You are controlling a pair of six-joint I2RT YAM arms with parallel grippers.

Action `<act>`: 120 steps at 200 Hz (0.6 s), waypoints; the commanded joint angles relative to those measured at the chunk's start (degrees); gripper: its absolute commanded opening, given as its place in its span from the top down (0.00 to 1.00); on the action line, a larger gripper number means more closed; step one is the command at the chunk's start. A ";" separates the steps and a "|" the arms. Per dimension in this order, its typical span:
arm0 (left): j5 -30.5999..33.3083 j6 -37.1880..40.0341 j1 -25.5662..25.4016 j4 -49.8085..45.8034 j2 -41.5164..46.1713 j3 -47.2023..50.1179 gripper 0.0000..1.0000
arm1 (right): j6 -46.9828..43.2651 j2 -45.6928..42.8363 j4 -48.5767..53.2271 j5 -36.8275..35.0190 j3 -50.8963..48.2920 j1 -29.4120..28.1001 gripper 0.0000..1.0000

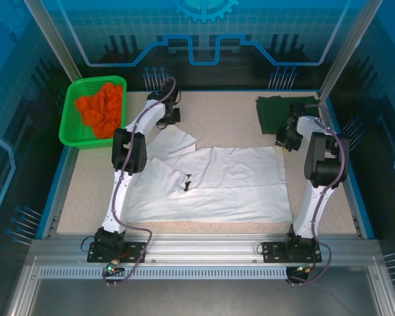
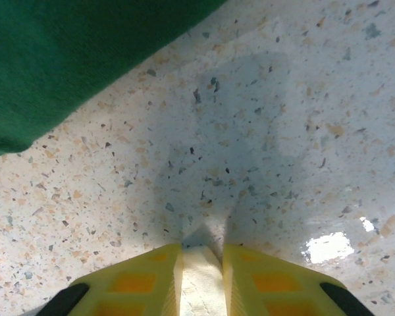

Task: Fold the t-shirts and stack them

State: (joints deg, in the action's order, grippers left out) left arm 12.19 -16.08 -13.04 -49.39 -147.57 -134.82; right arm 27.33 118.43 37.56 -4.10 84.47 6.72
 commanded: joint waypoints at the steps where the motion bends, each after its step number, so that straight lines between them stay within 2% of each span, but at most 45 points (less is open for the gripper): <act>1: -0.58 1.04 -0.39 -0.34 3.78 0.44 1.00 | 0.71 1.54 2.42 -0.99 1.30 -0.66 0.81; 68: -1.56 1.97 -0.39 1.92 8.25 3.67 1.00 | -0.84 0.80 1.14 -0.14 1.57 -0.66 1.00; 96: -1.60 2.84 -0.41 3.99 12.47 7.21 1.00 | -2.73 -1.54 -0.72 1.80 0.41 -0.94 1.00; 120: -1.03 4.92 -0.41 8.44 20.00 17.10 1.00 | -5.43 -7.13 -4.49 5.18 -4.19 -1.22 1.00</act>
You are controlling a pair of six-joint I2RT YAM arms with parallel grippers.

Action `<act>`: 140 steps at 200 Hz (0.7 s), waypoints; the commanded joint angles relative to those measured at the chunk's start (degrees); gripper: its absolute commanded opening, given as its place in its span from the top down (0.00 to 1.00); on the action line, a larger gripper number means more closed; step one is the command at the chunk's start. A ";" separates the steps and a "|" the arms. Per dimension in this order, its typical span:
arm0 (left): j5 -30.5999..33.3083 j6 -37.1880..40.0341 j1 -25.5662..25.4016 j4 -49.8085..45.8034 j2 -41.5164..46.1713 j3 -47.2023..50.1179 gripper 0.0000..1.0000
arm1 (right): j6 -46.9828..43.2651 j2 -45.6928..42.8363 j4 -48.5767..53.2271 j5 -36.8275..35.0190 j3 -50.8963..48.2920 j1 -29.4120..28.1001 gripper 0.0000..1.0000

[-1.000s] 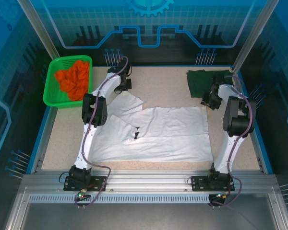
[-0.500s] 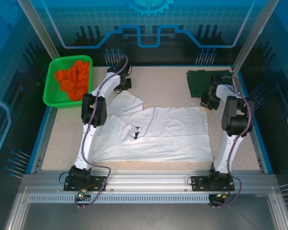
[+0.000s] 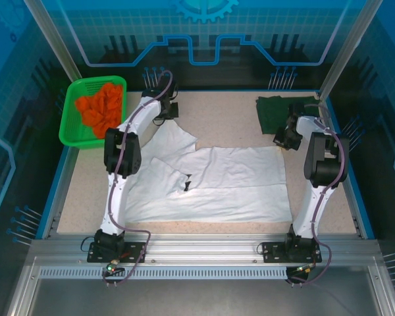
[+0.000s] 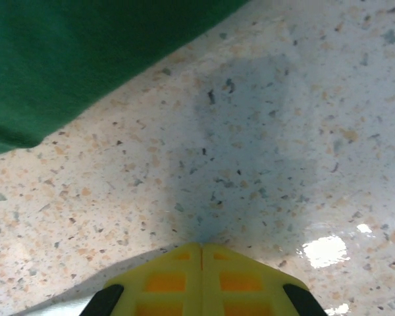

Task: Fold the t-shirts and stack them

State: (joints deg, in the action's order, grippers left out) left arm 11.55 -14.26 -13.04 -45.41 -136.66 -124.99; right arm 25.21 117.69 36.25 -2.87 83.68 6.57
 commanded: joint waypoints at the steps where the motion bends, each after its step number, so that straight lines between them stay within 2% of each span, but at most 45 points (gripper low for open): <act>1: -0.39 3.19 -0.41 4.85 9.51 7.73 1.00 | -3.32 -6.66 -3.41 4.08 -3.73 -1.05 1.00; 22: -0.53 3.62 -0.27 11.41 19.49 21.30 1.00 | -4.41 -13.50 -6.63 6.93 -9.67 -1.04 1.00; 46: -0.86 2.34 -0.28 14.57 30.02 32.81 1.00 | -4.17 -21.74 -9.22 8.53 -16.02 -0.86 1.00; 94: 0.12 -2.76 -0.41 15.30 51.59 53.12 1.00 | -0.39 -34.32 -8.32 9.66 -25.00 -1.29 1.00; 124: -0.19 -9.24 -0.49 12.70 64.61 65.04 1.00 | 1.26 -40.46 -6.92 9.16 -30.44 -0.81 1.00; 140: 0.85 -13.47 -0.50 11.28 70.93 71.81 1.00 | 3.76 -42.72 -6.64 13.11 -32.66 1.30 1.00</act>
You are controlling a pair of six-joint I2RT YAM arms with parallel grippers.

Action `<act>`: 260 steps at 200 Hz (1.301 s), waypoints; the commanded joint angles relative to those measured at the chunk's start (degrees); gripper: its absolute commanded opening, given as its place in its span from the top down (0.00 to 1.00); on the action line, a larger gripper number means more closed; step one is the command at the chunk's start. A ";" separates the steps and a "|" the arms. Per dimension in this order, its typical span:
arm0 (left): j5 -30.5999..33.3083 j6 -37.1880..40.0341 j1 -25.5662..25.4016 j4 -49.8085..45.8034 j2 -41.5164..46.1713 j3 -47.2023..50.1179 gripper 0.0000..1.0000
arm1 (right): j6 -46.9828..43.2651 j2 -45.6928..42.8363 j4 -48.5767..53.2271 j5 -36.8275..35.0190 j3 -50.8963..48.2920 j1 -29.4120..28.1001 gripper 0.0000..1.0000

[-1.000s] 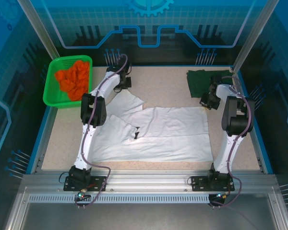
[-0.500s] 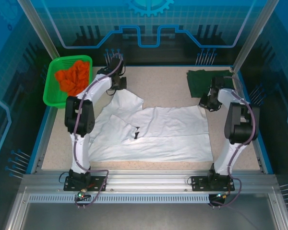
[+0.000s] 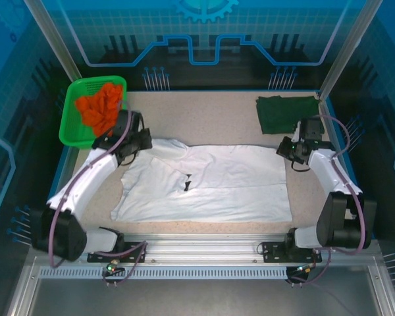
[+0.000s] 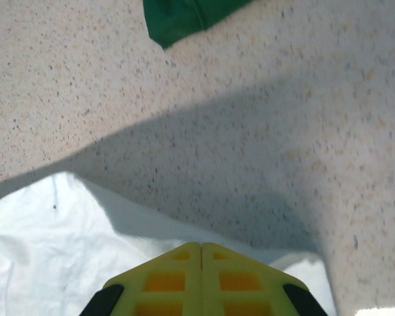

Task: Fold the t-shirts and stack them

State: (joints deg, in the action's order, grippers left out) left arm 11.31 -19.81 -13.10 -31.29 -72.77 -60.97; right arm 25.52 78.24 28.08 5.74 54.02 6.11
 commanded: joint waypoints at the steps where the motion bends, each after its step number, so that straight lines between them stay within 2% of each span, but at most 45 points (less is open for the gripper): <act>1: 1.09 -8.16 -0.43 -2.91 7.52 8.23 1.00 | 3.56 -3.36 1.45 4.92 -3.15 1.96 1.00; 13: 0.50 -10.80 -0.43 -4.69 11.41 11.46 1.00 | 5.27 -5.15 0.87 7.06 -5.21 3.05 1.00; 50: 0.57 -16.51 -0.43 -11.23 21.94 17.15 1.00 | 5.03 -9.05 1.58 6.56 -8.50 3.49 1.00; 81: -2.61 -21.04 -0.39 -15.51 26.52 19.85 1.00 | 4.58 -9.92 2.40 6.39 -9.37 4.39 1.00; 139: -8.25 -28.46 -1.31 -25.21 31.04 20.53 0.99 | 4.65 -11.69 3.37 5.34 -10.81 5.13 1.00; 176: -6.43 -39.34 -1.49 -33.24 29.52 22.98 0.97 | 5.67 -13.06 2.65 5.00 -13.96 5.23 1.00; 209: -5.32 -45.39 -1.30 -34.47 29.53 25.81 0.94 | 6.14 -14.02 2.00 5.10 -15.28 5.71 1.00; 226: -4.14 -47.61 -1.01 -34.79 29.53 26.04 0.81 | 6.83 -15.25 0.53 6.56 -17.48 7.19 0.99; 243: -5.48 -47.80 0.27 -31.99 28.98 27.28 0.52 | 8.98 -15.83 -0.58 8.49 -20.38 10.34 0.93; 260: -7.58 -45.34 3.06 -28.34 27.68 27.19 0.48 | 11.24 -17.15 -2.06 11.58 -22.32 14.49 0.90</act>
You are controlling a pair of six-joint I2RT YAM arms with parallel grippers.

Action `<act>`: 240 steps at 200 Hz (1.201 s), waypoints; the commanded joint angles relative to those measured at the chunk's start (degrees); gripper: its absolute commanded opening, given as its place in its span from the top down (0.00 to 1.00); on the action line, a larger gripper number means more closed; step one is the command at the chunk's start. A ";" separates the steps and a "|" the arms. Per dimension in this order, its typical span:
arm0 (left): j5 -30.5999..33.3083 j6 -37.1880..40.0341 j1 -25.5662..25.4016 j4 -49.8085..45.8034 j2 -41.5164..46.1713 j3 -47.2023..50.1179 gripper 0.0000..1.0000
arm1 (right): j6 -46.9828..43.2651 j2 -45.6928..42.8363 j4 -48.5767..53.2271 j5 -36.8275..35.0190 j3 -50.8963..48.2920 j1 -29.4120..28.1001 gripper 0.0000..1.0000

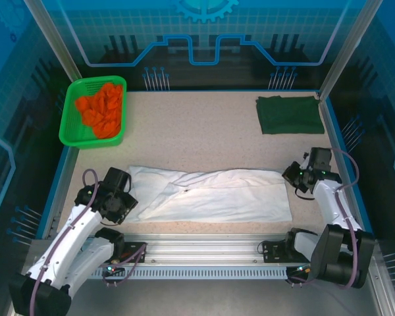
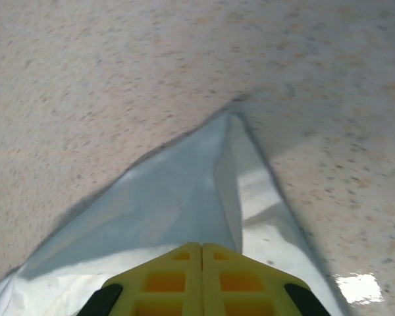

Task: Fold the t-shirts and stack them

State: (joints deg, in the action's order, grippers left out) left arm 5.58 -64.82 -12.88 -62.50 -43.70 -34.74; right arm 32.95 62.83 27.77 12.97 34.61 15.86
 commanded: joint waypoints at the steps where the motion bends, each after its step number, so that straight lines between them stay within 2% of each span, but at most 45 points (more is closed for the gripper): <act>1: -1.96 -0.10 2.94 3.11 -1.52 0.93 0.47 | 3.89 -1.83 -1.84 4.56 -2.90 4.86 0.89; 15: -2.69 3.11 4.50 6.80 -3.35 -0.85 0.47 | 5.26 -2.25 -3.55 6.74 -2.62 5.44 0.79; 25: -3.67 7.44 4.79 11.20 -5.94 -2.76 0.44 | 7.43 -2.36 -5.67 8.82 -2.79 5.41 0.78; 32: -3.94 10.25 4.80 12.76 -9.22 -5.00 0.42 | 8.92 -2.52 -7.54 10.26 -3.16 5.41 0.77; 44: -6.57 15.25 4.65 14.32 -16.71 -9.43 0.41 | 11.82 -2.62 -9.69 12.03 -3.92 5.39 0.69; 59: -10.56 19.80 2.88 14.86 -25.77 -14.51 0.41 | 12.79 -2.86 -9.69 11.44 -3.86 5.33 0.65; 71: -10.95 22.57 0.77 15.08 -30.19 -17.20 0.41 | 12.43 -2.57 -8.88 10.98 -2.97 4.96 0.61; 87: -12.29 25.61 -0.43 16.93 -33.59 -19.23 0.40 | 12.03 -1.09 -6.15 8.64 -0.46 1.23 0.57; 102: -13.23 29.41 -0.64 16.64 -38.11 -22.57 0.44 | 10.27 2.47 -5.39 7.78 2.68 -5.62 0.57; 125: -11.19 34.80 -0.74 14.09 -46.65 -28.75 0.52 | 5.43 14.13 2.28 0.66 11.27 -16.85 0.61; 140: -7.65 35.23 -0.74 14.65 -50.02 -30.61 0.53 | 4.68 22.72 4.65 -0.73 15.15 -19.46 0.69; 160: -2.06 34.56 -0.35 17.73 -52.99 -31.04 0.53 | 6.82 29.68 3.84 -2.66 15.48 -19.03 0.73; 197: 0.92 26.70 5.17 22.52 -59.07 -29.66 0.54 | 9.22 35.59 2.77 -5.69 15.47 -15.10 0.67; 240: 8.99 24.59 8.50 23.23 -61.77 -29.62 0.57 | 7.36 41.51 4.19 -4.40 22.85 -9.05 0.64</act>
State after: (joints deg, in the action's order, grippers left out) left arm 6.76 -37.63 -5.76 -39.92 -104.40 -64.47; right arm 41.52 99.79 29.21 13.56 55.81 3.51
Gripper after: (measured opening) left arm 0.433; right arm 0.354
